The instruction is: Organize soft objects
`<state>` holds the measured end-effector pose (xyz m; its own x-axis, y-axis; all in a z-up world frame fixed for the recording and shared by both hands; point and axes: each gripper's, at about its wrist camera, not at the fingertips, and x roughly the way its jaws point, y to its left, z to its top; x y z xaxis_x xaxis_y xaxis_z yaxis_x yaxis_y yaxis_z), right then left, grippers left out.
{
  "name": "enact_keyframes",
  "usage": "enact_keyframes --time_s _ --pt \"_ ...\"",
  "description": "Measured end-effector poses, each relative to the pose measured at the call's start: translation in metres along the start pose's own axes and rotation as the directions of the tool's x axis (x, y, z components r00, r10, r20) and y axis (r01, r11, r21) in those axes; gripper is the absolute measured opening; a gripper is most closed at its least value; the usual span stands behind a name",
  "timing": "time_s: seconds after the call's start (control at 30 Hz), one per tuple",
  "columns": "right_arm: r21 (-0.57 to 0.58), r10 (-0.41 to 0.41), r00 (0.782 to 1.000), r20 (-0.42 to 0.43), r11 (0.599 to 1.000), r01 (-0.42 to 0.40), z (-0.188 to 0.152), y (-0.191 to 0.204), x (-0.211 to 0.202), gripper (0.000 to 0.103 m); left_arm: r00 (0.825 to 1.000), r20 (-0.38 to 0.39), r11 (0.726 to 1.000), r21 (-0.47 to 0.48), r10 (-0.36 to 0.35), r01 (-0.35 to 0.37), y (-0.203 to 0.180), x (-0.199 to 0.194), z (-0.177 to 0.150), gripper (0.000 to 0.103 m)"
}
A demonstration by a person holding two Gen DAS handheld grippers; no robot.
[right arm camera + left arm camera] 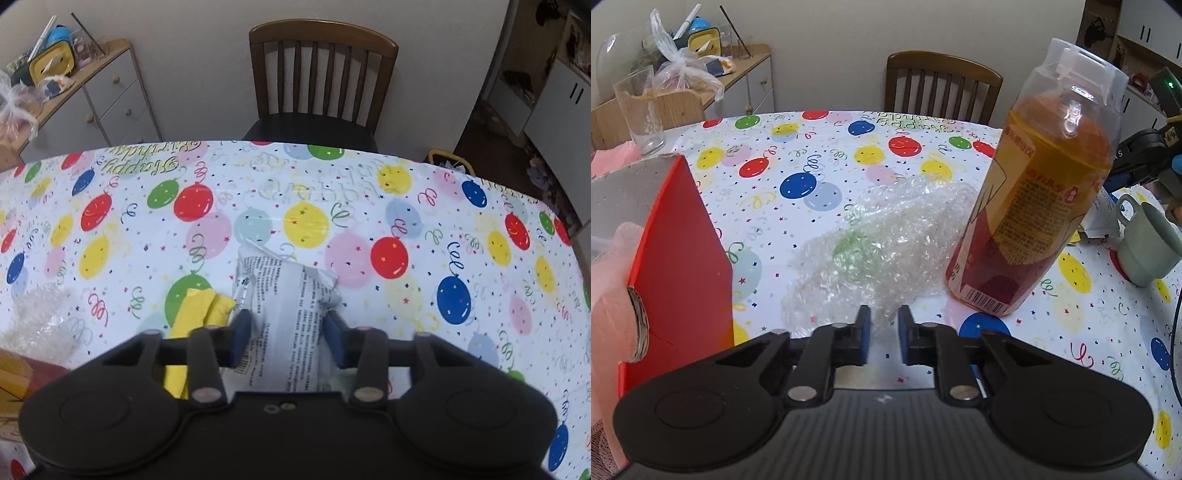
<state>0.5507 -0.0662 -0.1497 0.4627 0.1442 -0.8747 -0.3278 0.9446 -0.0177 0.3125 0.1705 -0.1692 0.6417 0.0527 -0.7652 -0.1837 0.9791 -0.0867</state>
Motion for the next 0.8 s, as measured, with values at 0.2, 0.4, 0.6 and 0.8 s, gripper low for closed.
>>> enact_keyframes --time_s 0.2,0.4,0.6,0.8 --pt "-0.020 -0.001 1.000 0.019 1.000 0.002 -0.003 0.002 -0.006 0.024 1.000 0.015 1.000 0.002 -0.004 0.004 0.000 -0.006 0.000 0.007" --pt "0.006 0.023 0.998 0.058 1.000 -0.023 -0.005 0.002 -0.020 0.020 0.999 0.034 1.000 -0.017 -0.021 0.022 0.001 -0.016 0.001 0.006" --pt "0.038 0.053 0.989 0.135 0.998 -0.059 -0.006 0.000 -0.049 0.019 0.997 0.064 0.998 -0.038 -0.043 0.045 0.001 -0.033 0.006 0.006" --pt "0.073 0.097 0.972 0.214 0.991 -0.115 -0.003 -0.012 -0.093 0.019 0.994 0.082 0.996 -0.054 -0.067 0.071 -0.001 -0.049 0.005 0.006"
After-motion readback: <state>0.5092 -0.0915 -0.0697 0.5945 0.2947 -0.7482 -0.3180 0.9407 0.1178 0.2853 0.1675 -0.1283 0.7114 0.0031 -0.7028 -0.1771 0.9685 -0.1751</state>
